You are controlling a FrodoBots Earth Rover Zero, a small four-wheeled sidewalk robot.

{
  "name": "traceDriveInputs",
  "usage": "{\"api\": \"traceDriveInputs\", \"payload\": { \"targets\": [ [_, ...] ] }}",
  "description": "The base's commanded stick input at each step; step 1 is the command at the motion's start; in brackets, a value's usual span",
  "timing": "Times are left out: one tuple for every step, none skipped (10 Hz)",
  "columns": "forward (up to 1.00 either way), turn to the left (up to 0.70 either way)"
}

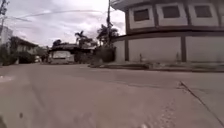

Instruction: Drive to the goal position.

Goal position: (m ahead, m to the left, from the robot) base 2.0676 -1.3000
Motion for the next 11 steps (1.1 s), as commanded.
{"api": "traceDriveInputs", "payload": {
  "targets": [
    [0.70, -0.34],
    [0.70, -0.34],
    [0.70, -0.34],
    [0.70, -0.34],
    [0.70, -0.34],
    [0.70, -0.34],
    [0.70, -0.34],
    [0.70, -0.34],
    [0.70, -0.34],
    [0.70, -0.34],
    [0.70, -0.34]
  ]
}}
